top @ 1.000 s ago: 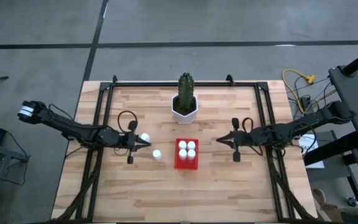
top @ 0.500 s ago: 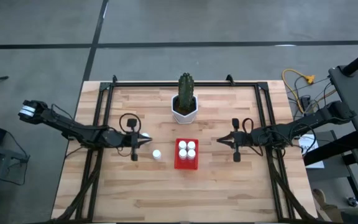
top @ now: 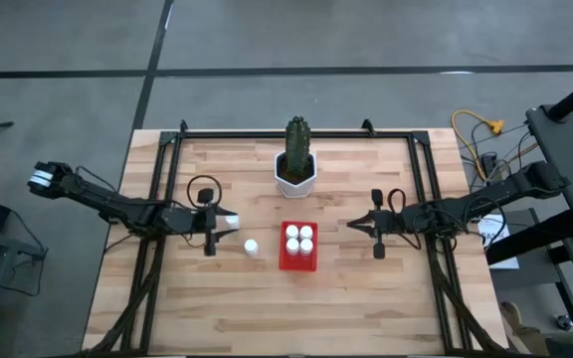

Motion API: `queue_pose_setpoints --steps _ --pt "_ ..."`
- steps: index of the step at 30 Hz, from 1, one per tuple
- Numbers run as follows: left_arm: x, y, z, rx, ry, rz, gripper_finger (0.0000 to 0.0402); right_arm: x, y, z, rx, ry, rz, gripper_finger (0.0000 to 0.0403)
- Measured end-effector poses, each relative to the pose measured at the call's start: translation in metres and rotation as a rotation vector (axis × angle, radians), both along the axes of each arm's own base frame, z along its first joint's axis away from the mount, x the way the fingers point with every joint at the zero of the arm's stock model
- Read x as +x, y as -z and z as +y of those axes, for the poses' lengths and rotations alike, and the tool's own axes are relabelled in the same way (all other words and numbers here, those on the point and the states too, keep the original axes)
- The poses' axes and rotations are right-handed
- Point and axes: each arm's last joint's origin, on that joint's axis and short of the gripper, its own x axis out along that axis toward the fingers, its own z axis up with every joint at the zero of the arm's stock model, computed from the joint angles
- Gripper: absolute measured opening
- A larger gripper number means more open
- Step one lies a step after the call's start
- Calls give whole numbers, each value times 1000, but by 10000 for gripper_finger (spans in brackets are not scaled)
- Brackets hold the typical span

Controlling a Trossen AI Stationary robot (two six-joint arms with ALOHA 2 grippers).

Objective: Pick and place pill bottles into a basket
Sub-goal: Put the white pill bottle into the red bin

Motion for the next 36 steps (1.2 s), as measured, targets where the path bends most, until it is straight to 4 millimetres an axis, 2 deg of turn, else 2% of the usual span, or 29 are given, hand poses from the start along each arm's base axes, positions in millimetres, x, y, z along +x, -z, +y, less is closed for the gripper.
queue_pose_setpoints --steps 5,9,16,36 --pt "-2 5 1 -35 -25 42 264 0 0 0 0 0 0 9" --pt "-2 5 2 -23 -48 41 295 0 0 0 4 1 0 9" --pt "-4 11 5 -5 -70 104 302 0 0 0 18 6 1 9" --pt "-4 13 12 -48 -129 109 302 -2 5 0 43 16 23 9"
